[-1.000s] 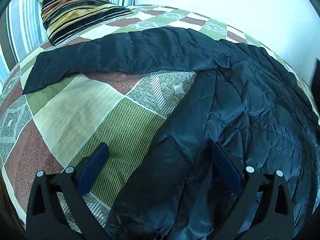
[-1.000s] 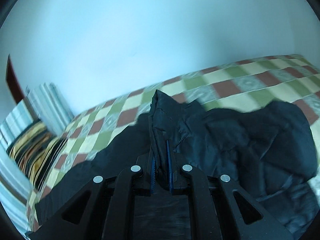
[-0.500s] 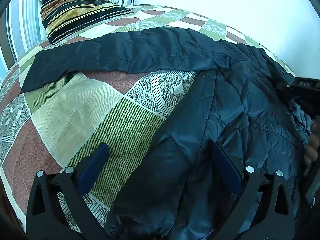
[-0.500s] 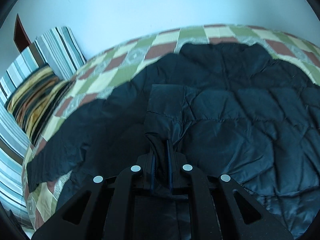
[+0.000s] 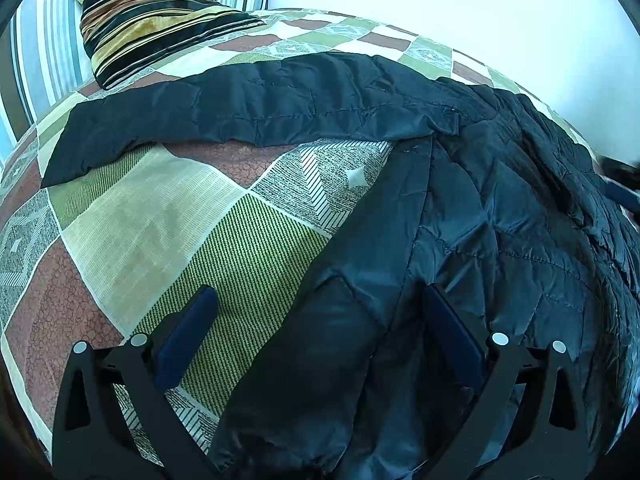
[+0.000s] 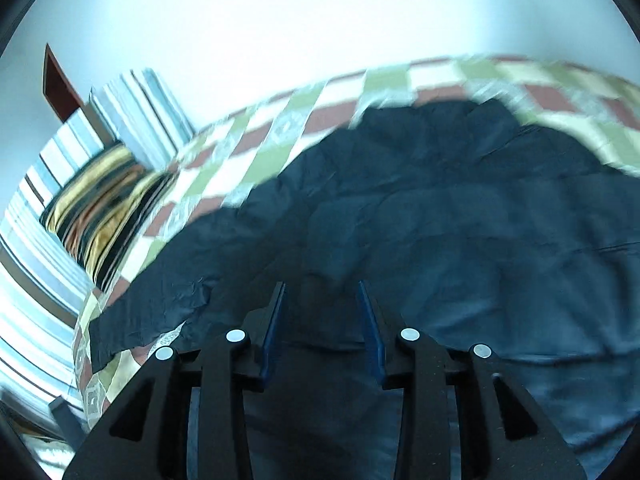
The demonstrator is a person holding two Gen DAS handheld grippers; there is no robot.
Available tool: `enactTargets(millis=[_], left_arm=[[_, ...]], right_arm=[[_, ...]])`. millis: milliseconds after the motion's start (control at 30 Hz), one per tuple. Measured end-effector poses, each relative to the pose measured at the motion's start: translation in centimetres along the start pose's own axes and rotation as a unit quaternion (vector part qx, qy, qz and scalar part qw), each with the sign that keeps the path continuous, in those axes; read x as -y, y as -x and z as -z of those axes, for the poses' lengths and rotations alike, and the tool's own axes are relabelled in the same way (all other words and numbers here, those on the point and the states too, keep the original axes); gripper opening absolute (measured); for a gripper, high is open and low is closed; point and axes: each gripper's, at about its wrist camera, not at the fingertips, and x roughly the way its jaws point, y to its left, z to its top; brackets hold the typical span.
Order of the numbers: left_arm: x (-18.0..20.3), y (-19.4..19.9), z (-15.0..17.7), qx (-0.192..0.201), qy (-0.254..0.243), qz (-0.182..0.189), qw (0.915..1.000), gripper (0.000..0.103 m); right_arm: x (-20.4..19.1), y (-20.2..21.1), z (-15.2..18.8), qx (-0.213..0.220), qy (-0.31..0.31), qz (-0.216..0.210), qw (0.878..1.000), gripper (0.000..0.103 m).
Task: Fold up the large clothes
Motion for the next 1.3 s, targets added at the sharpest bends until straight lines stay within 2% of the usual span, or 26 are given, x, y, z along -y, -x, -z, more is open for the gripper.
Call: enactTargets(millis=[67,133,233,333,467,600,867,967,1067,1200,1300], left_arm=[[0.0,0.0,0.0,0.000,0.000,0.000,1.0000,0.101],[0.0,0.0,0.0,0.000,-0.001,-0.001,1.0000,0.101],[0.0,0.0,0.0,0.000,-0.001,-0.001,1.0000,0.101],[0.1,-0.1,0.0,0.000,-0.002,-0.003,1.0000,0.101],[0.1,-0.1,0.0,-0.001,-0.005,-0.007,1.0000,0.101],[0.3,-0.1,0.0,-0.003,-0.008,-0.010,0.9999,0.101],[0.4,-0.1,0.0,-0.002,-0.008,-0.011,0.9999,0.101],[0.4,-0.1,0.0,-0.002,-0.008,-0.011,0.9999,0.101],[0.4,-0.2,0.0,-0.003,-0.009,-0.012,0.9999,0.101],[0.3,-0.1,0.0,-0.002,-0.009,-0.011,0.9999,0.101],[0.3,-0.1,0.0,-0.002,-0.010,-0.012,0.9999,0.101]], right_arm=[[2.6,2.7,-0.2,0.025,-0.008,0.027,0.999,0.036],[6.8,5.3,-0.4,0.046,-0.024,0.080,0.995,0.036],[12.8,7.4,-0.1,0.055,-0.062,0.150,0.985,0.029],[17.7,7.5,0.9,0.043,-0.103,0.184,0.977,0.026],[20.9,5.0,2.5,0.001,-0.120,0.198,0.973,0.025],[22.0,3.2,3.6,0.005,-0.110,0.202,0.973,0.023],[21.5,3.7,4.2,0.019,-0.098,0.210,0.973,0.023],[20.4,5.0,3.4,0.027,-0.091,0.219,0.971,0.026],[20.1,6.5,1.8,0.046,-0.097,0.208,0.972,0.027],[21.7,6.4,-1.2,0.060,-0.110,0.220,0.967,0.027],[23.3,5.0,-2.4,0.051,-0.118,0.230,0.965,0.027]])
